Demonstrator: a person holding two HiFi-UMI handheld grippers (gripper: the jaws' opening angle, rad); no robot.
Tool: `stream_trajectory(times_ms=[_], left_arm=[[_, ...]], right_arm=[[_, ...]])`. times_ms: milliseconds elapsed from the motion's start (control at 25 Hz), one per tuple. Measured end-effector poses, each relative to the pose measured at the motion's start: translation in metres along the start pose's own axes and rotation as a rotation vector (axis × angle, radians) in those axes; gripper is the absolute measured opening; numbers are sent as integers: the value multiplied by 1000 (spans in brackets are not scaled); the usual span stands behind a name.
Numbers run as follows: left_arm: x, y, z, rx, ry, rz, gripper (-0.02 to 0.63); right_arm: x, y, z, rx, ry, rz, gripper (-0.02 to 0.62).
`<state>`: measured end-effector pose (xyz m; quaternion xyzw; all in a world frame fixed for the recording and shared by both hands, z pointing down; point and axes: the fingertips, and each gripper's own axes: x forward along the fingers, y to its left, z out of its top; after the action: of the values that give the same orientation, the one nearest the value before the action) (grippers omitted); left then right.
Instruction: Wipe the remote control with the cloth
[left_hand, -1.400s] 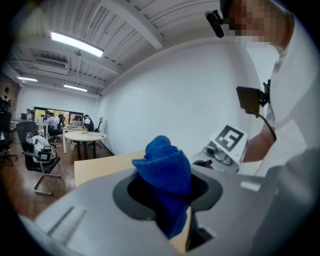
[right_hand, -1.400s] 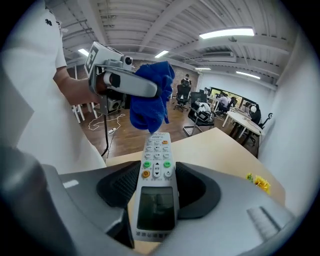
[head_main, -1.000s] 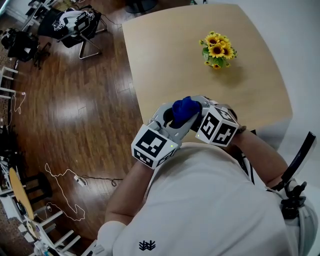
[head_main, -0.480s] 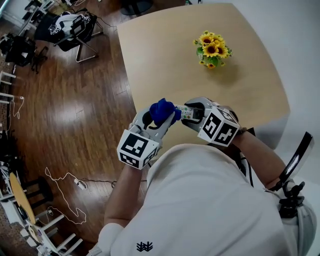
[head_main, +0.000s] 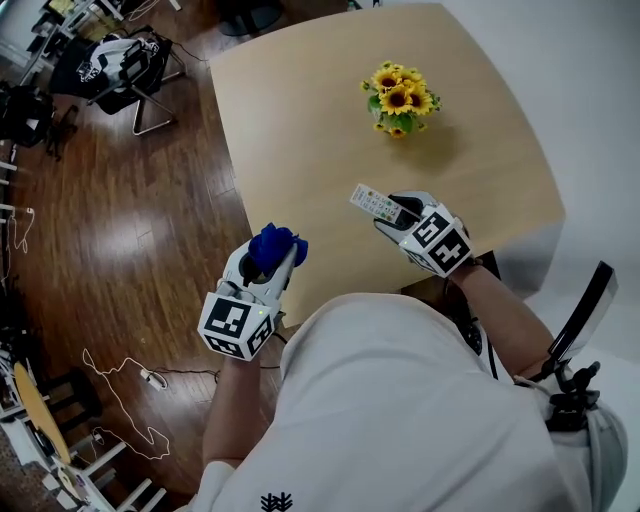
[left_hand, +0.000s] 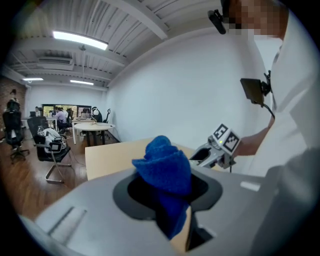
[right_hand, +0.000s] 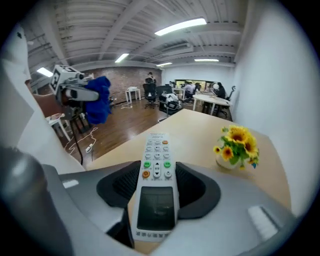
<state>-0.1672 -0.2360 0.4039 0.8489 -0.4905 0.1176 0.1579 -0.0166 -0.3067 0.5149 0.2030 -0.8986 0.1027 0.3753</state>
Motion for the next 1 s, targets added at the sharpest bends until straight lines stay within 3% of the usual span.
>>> stream_trajectory(times_ms=[200, 360, 520, 840, 1000], left_arm=[[-2, -12, -3, -24, 10, -25, 146], [-6, -11, 3, -25, 21, -16, 146], [-24, -9, 2, -24, 42, 4, 146], [-45, 6, -1, -57, 68, 54, 146], [-51, 11, -12, -60, 44, 36, 146]], right_arm=[[40, -35, -63, 307, 33, -110, 218], [76, -48, -108, 424, 94, -192, 218], [96, -40, -136, 456, 139, -245, 218], [116, -33, -146, 424, 171, -303, 219], [117, -36, -146, 422, 172, -306, 221]])
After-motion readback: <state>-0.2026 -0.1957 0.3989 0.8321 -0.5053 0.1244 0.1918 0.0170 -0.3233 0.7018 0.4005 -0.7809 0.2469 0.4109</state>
